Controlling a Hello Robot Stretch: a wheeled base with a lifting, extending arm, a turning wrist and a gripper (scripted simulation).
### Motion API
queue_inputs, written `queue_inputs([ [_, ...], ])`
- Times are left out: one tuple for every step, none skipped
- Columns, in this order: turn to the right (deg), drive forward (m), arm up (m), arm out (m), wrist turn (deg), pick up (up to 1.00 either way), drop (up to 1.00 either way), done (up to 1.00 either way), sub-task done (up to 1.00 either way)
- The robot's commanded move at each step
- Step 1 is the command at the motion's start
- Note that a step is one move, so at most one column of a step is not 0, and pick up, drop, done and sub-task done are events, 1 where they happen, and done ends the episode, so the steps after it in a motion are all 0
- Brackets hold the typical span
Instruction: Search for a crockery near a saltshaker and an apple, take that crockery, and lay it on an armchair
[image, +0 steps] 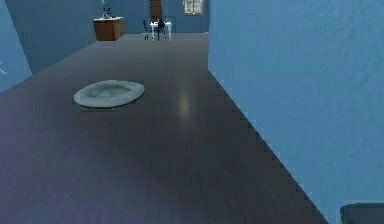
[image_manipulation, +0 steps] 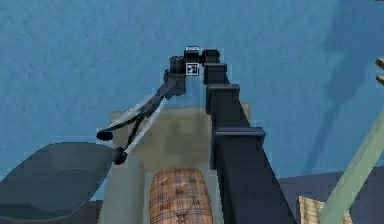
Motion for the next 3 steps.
queue_inputs([
  [0.0,0.0,0.0,0.0,45.0,0.0,0.0,0.0,0.0],
  [0.0,0.0,0.0,0.0,45.0,0.0,0.0,0.0,0.0],
  [0.0,0.0,0.0,0.0,39.0,0.0,0.0,0.0,0.0],
])
